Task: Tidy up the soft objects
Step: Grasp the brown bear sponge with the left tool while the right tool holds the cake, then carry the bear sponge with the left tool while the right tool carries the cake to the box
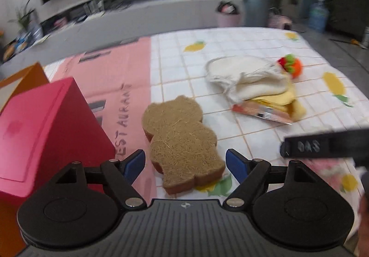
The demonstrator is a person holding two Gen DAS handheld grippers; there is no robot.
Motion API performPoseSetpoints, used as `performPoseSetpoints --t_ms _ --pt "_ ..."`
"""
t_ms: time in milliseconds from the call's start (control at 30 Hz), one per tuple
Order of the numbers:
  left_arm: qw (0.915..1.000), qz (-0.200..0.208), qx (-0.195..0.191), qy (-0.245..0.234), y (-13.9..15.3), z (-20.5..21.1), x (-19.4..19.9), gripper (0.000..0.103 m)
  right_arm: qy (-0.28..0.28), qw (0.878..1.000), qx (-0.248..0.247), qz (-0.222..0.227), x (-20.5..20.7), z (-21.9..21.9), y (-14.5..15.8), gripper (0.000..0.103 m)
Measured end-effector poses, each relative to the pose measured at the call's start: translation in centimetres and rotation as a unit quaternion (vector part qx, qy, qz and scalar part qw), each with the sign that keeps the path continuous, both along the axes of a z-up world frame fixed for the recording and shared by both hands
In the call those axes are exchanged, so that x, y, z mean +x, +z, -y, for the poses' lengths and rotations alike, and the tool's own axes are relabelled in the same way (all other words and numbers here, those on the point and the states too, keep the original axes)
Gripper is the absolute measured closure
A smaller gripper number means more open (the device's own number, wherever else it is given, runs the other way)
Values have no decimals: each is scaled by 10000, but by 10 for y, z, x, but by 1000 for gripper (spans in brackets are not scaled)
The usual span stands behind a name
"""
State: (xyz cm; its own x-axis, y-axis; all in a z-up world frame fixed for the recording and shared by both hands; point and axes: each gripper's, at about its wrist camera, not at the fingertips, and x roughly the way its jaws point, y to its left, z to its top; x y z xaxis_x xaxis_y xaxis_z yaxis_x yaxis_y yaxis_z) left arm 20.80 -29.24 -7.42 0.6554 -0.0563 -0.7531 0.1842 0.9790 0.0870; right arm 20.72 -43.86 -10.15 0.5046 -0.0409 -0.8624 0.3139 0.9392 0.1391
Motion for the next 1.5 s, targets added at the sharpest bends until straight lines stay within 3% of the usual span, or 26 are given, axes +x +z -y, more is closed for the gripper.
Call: performPoseSetpoints --t_ms 133,267,367,467,600,833,1100,1233,1500 --pt "9994 -43 237 259 -12 0 5 10 13 10000 -64 -21 -1 -1 0 38" --pt "9988 -279 135 366 -20 -4 11 9 17 10000 -81 -22 0 -1 0 37" --pt "9976 -482 -177 467 -25 -13 16 9 46 9999 -126 -29 1 -2 -1 37" --pt "9953 -415 -614 627 -25 -24 12 13 73 9999 -147 -30 1 -3 -1 37" --pt "9956 -374 -726 451 -23 -28 5 20 99 9998 -184 -25 0 -3 0 41" --pt "9959 -240 -864 144 -12 -34 -13 21 22 9998 -181 126 -12 -1 5 49" --pt "9944 431 -856 -454 32 -35 -55 21 16 9992 -106 379 -39 0 18 53" --pt "9918 653 -890 -640 66 -47 -73 21 285 9984 -137 465 -59 -13 29 53" --pt "9820 1401 -828 -957 148 -108 -105 21 611 9881 -268 1385 -81 -61 110 54"
